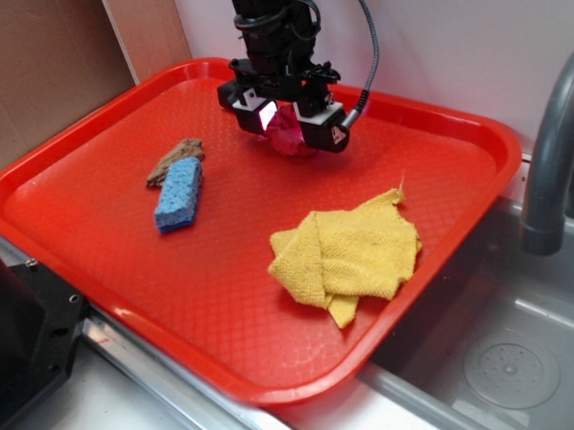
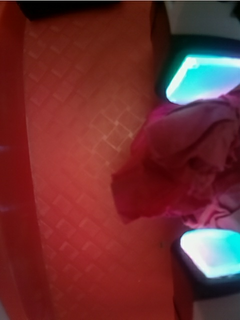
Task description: Grab the red paper.
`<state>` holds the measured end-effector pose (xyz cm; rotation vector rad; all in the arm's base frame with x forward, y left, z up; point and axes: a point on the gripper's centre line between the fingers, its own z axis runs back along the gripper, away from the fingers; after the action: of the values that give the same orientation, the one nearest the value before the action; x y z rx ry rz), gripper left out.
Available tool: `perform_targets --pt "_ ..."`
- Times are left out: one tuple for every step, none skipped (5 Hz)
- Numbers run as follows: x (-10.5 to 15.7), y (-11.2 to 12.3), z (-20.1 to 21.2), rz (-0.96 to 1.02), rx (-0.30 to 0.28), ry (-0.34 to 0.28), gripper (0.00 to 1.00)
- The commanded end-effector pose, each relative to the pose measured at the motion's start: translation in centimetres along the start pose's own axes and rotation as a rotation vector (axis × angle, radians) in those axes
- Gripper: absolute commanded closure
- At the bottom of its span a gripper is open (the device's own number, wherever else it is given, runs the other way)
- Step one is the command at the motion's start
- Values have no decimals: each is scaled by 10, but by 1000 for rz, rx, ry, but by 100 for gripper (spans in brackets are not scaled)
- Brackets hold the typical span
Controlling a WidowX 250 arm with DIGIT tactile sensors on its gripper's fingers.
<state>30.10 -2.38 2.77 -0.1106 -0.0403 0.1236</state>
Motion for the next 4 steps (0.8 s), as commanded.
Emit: perform_targets --pt "12 -16 14 -20 13 -45 100" --pt "11 -16 17 -21 16 -58 100" --pt "9 -16 21 -22 15 -71 100" --pt "8 -13 22 -17 14 -75 100"
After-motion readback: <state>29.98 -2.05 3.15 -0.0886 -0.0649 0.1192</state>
